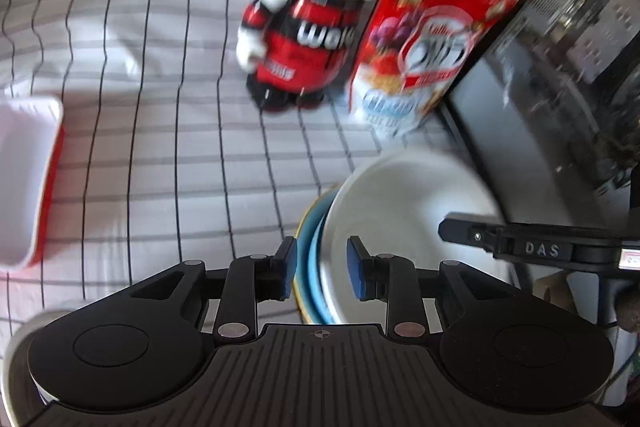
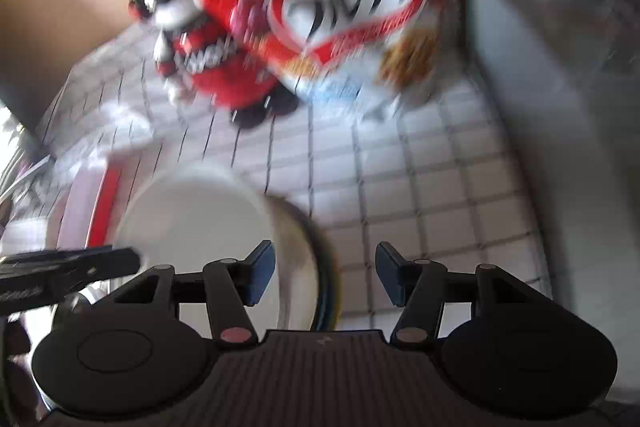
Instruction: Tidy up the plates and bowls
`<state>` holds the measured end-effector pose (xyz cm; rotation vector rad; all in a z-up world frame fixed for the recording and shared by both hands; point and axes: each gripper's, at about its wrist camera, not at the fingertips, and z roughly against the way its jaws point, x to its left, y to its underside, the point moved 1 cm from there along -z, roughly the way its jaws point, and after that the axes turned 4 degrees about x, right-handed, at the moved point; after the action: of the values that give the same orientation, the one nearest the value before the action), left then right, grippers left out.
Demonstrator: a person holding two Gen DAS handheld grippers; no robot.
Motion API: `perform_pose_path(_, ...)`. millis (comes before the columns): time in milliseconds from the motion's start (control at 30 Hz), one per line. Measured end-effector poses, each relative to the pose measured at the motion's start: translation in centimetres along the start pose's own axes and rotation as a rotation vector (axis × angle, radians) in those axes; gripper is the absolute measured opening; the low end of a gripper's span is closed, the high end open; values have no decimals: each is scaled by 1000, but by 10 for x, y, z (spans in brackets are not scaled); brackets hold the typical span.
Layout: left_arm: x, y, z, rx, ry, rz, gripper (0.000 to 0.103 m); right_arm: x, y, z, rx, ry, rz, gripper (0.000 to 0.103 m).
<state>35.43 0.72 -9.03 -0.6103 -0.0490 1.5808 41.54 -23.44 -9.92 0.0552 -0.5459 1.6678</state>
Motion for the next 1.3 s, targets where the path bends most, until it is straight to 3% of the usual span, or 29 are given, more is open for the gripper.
perform_pose_path(167, 3, 2, -24, 76, -36, 6, 34, -3, 8, -26, 66, -47, -18, 56)
perform_pose_path(267, 0, 0, -36, 118, -56, -7, 32, -7, 8, -36, 91, -119, -72, 56)
perform_pose_path(433, -3, 2, -53, 184, -49, 3, 33, -9, 8, -50, 126, -179, -95, 52)
perform_pose_path(767, -6, 15, -47, 158, -89, 20, 35, -6, 15, -47, 171, -209, -66, 53)
perform_pose_path(1100, -2, 67, -18, 207, -100, 32, 35, 6, 74, -41, 244, -256, -34, 53)
perform_pose_path(1300, -9, 86, -8, 198, -104, 8, 34, 4, 99, -35, 222, -251, -48, 53)
